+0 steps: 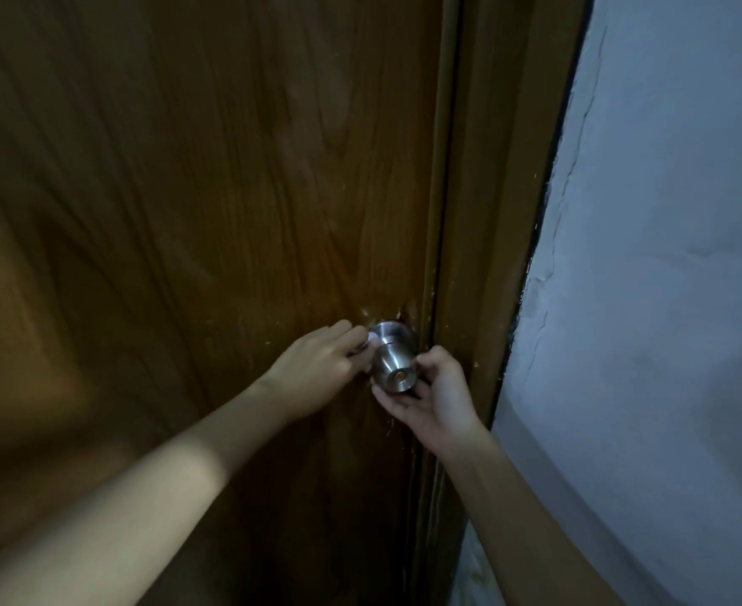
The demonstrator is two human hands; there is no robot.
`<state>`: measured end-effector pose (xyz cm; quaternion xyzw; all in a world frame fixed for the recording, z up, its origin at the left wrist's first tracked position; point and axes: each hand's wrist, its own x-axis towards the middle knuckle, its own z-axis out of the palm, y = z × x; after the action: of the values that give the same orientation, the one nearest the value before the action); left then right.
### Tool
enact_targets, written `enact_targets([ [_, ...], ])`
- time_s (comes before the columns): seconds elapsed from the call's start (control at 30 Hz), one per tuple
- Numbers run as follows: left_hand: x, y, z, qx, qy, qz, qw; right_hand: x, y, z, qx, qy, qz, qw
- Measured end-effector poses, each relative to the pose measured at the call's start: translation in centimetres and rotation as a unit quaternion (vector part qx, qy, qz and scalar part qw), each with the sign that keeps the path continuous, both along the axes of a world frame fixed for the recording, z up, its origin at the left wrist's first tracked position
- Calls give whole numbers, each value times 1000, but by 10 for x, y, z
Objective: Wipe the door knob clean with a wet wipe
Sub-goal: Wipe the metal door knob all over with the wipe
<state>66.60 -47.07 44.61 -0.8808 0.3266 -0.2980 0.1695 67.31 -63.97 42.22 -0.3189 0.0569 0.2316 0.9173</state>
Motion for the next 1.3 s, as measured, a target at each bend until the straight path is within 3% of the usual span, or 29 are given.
enact_targets([
  [0.1,-10,8,-5,-25,39,24,999,-2,5,2,-31,7,2,999],
  [0.23,-7,0,3,-120,2,2,993,-3,5,4,-46,0,-6,999],
  [0.5,7,-13,-13,-148,1,19,989,-6,6,7,-54,-7,-25,998],
  [0.7,-1,-11,-24,-95,123,101,983,-7,9,5,-57,-3,-33,998],
  [0.8,-3,-11,-14,-146,39,33,988,-6,8,3,-81,-13,-31,996],
  [0.9,2,-11,-8,-165,-12,23,986,-6,9,1,-97,-19,-36,994],
  [1.3,4,-19,-29,-168,44,77,982,-3,15,-4,-111,-25,-54,992],
])
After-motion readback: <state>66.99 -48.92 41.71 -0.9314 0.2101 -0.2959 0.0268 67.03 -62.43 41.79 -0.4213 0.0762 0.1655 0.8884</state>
